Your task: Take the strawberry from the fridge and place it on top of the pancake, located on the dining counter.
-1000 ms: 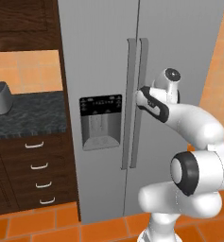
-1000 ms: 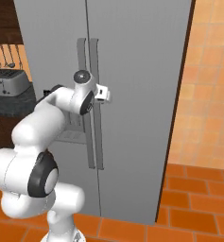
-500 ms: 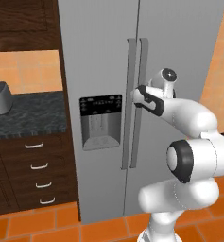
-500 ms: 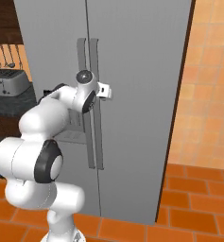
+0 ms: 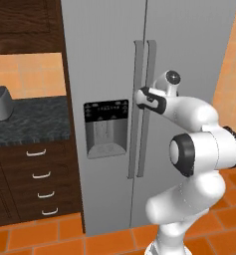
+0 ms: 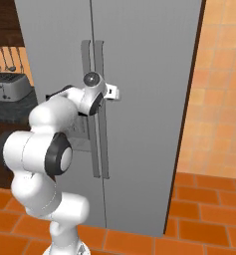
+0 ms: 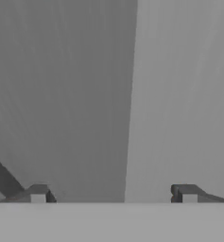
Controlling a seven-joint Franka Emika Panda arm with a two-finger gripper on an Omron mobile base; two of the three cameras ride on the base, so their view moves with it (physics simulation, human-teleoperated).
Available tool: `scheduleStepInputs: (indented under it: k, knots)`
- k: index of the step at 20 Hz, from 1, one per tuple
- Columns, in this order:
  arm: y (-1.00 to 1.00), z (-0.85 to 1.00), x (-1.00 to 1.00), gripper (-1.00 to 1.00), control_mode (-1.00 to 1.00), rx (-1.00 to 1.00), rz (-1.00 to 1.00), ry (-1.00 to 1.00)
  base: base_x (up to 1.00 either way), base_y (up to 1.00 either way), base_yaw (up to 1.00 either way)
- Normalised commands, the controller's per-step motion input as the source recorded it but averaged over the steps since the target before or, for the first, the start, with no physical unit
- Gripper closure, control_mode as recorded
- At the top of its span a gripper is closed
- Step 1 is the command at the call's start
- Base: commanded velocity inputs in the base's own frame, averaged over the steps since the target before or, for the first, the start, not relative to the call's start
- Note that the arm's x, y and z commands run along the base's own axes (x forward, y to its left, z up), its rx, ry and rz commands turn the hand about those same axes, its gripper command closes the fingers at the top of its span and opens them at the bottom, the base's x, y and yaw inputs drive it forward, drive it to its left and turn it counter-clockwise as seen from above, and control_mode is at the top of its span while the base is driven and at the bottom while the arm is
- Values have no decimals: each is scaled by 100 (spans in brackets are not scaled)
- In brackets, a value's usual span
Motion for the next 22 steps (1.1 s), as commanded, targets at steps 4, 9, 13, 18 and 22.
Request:
scheduleStepInputs:
  k: [4,9,13,18,22]
  knots:
    - [0,-6,29,-100,-100,0,0,-17,0,0,0]
    - [0,0,24,-100,-100,0,0,-1,0,0,0]
    - [0,0,7,100,-100,0,0,0,0,0,0]
    - [-7,0,-26,100,-100,0,-2,0,0,0,0]
    - [-65,0,-99,100,-100,0,0,1,0,0,0]
